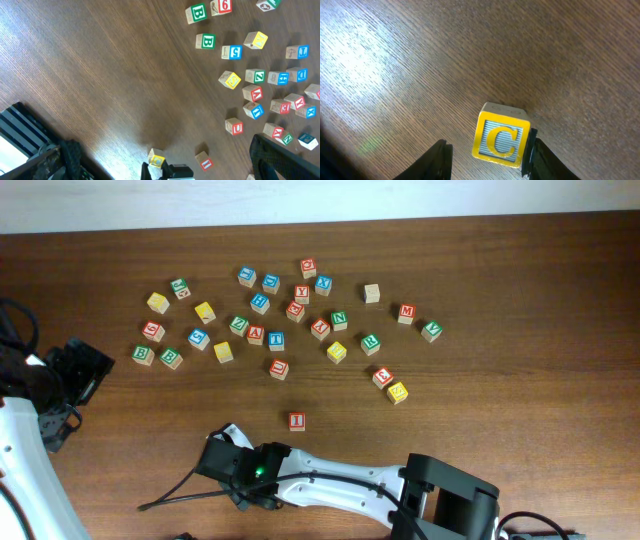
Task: Spell out ICRA
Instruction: 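Carry the C block with the right gripper toward the red I block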
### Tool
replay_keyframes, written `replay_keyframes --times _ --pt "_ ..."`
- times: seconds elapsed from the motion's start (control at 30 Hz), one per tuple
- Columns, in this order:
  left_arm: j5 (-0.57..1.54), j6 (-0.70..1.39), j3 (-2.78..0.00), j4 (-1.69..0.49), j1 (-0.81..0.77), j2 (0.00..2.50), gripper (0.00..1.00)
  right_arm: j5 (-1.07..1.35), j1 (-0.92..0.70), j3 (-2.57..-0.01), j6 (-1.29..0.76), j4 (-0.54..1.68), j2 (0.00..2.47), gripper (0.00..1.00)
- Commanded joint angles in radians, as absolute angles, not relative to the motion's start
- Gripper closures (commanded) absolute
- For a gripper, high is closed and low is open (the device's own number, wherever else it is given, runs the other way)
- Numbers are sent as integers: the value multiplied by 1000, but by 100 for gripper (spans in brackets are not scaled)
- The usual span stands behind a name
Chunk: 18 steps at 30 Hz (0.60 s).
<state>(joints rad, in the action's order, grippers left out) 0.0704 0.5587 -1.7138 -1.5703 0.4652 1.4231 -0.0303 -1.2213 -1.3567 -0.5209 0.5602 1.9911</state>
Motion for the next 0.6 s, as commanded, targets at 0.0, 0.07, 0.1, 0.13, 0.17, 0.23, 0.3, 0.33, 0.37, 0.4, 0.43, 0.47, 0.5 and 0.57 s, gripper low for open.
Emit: replay_keyframes --times 0.0,0.07,0.1,0.13,0.17,0.23,0.3,0.33,0.37,0.4,0.43,0.47,0.5,0.57 --pt "59 568 -1722 -1571 470 1419 1 -61 -1224 -1361 -541 558 2016 58" --pt "59 568 -1722 -1571 470 1419 1 -62 -1224 -1361 -541 556 2037 58" --pt "59 568 -1722 -1571 470 1419 1 -62 -1224 -1361 -541 557 2048 58" --pt "59 568 -1722 -1571 470 1419 0 -62 -1223 -1361 -541 557 2051 58" --pt "59 568 -1722 -1572 470 1419 1 -62 -1222 -1361 -541 553 2053 58" --pt "59 568 -1722 -1572 470 1419 1 -86 -1222 -1361 -567 542 2053 60" --pt "59 568 -1722 -1572 470 1419 1 -91 -1222 -1361 -567 530 2053 61" --pt "59 568 -1722 -1572 470 1419 1 -91 -1222 -1361 -567 525 2053 61" --pt "59 568 -1722 -1572 470 1419 1 -91 -1222 -1361 -567 522 2053 65" --pt "59 568 -1722 -1572 470 1419 1 -91 -1222 -1361 -567 522 2053 70" --pt "59 568 -1722 -1572 470 1419 1 -91 -1222 -1361 -567 522 2053 71" --pt "59 568 -1722 -1572 470 1419 1 -91 -1222 -1362 -567 522 2053 72" --pt "59 568 -1722 -1572 470 1419 1 -91 -1222 -1362 -567 521 2053 72" --pt "59 568 -1722 -1572 470 1419 1 -91 -1222 -1364 -583 520 2052 73"
